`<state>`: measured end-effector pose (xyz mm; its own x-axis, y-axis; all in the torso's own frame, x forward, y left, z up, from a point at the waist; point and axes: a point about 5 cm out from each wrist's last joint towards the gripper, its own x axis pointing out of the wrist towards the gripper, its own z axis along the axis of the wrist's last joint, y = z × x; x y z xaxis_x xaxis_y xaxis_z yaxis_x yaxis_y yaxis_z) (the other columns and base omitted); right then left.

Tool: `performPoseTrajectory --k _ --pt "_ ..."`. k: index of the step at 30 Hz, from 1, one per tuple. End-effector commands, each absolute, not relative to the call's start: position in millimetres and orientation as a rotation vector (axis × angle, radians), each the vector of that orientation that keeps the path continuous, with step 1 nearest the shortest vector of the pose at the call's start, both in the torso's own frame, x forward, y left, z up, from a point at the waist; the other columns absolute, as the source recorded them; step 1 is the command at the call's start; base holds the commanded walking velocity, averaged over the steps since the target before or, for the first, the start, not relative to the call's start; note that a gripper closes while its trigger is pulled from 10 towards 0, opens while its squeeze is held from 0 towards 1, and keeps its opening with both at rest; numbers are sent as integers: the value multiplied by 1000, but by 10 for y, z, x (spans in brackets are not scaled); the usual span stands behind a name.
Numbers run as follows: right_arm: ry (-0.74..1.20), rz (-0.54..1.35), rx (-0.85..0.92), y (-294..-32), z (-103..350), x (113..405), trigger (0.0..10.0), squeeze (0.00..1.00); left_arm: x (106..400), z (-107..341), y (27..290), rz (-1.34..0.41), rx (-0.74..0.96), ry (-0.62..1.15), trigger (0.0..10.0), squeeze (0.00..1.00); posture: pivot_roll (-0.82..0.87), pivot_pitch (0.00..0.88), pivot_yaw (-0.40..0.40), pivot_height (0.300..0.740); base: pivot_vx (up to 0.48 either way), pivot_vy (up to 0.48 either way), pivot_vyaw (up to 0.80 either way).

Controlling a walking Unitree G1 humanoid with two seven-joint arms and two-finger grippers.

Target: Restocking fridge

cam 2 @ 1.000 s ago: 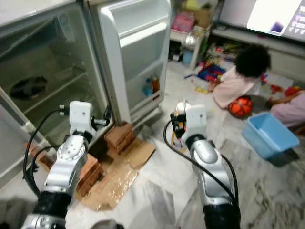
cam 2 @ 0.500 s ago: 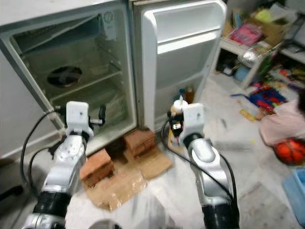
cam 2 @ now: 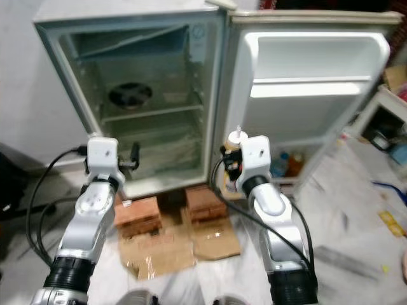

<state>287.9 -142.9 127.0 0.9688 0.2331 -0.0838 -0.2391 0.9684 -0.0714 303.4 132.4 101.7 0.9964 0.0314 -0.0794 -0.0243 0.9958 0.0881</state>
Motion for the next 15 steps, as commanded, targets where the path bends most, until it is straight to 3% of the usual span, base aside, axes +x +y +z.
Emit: performPoseTrajectory --k 1,15 --pt "44 206 -76 -1528 1319 2883 10000 0 3021 1034 1219 0 63 89 10000 0 -12 0 -2 740 0 -465 0" --pt "30 215 -60 -1521 1333 2883 10000 0 2933 1027 1185 0 33 103 10000 0 -13 0 -2 740 0 -477 0"
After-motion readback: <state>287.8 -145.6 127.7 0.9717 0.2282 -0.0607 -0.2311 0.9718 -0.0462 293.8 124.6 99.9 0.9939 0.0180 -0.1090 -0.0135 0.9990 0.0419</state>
